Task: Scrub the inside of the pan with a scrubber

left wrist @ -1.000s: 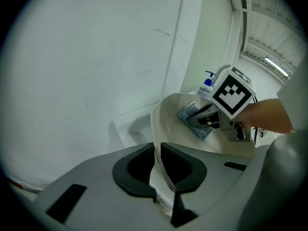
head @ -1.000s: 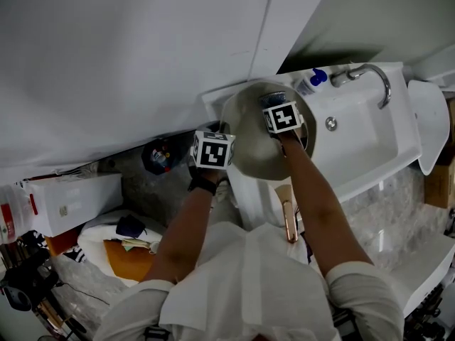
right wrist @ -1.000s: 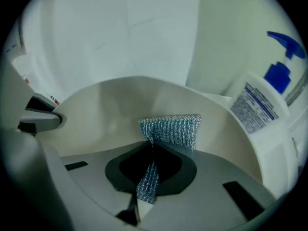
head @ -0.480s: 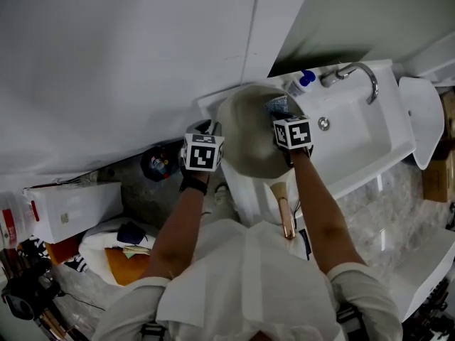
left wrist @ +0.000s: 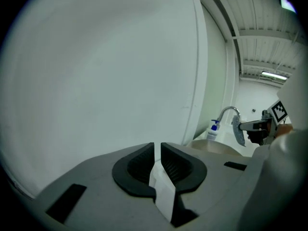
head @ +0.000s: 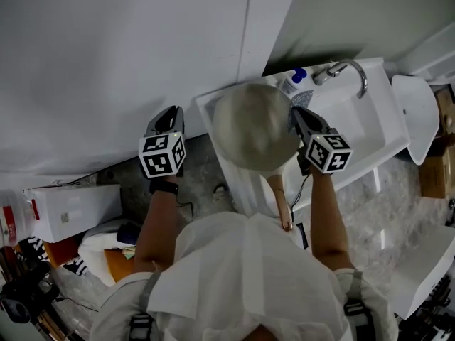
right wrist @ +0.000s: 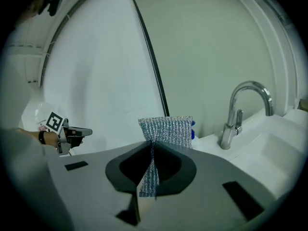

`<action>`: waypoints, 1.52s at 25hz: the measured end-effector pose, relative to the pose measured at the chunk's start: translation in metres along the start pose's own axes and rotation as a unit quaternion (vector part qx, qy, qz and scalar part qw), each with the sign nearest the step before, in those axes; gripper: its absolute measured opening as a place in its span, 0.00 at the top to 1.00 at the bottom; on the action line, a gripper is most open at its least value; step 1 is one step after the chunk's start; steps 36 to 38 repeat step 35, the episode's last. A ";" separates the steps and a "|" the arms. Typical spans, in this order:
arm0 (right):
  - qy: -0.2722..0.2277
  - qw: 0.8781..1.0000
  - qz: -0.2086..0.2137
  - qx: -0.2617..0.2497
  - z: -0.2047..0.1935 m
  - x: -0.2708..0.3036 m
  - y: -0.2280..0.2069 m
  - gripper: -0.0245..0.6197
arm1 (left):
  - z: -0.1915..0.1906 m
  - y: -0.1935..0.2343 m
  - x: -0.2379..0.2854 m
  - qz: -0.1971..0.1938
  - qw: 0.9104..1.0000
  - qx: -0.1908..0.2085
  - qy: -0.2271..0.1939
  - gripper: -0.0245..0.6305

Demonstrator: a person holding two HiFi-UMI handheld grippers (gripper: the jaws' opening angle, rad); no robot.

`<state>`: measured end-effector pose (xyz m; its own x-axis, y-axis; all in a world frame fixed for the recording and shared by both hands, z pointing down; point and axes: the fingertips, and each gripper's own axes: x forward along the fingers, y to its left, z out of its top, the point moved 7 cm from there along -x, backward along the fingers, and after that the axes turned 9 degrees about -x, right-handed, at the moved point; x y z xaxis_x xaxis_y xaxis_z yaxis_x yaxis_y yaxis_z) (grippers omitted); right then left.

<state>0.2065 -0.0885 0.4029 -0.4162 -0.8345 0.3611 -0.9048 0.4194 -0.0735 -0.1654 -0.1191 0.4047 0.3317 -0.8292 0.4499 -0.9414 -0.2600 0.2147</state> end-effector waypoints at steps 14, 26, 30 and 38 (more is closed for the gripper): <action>-0.142 0.985 -0.067 -0.078 0.029 -0.095 0.009 0.93 | 0.025 0.002 -0.073 -0.074 0.984 0.030 -0.161 0.93; -0.147 0.984 -0.059 -0.086 0.030 -0.095 0.015 0.93 | 0.029 -0.001 -0.081 -0.072 0.981 0.038 -0.175 0.93; -0.148 0.983 -0.063 -0.087 0.031 -0.097 0.013 0.93 | 0.029 0.000 -0.082 -0.069 0.981 0.039 -0.179 0.93; -0.156 0.981 -0.063 -0.092 0.037 -0.096 0.014 0.93 | 0.032 -0.001 -0.082 -0.069 0.980 0.043 -0.184 0.93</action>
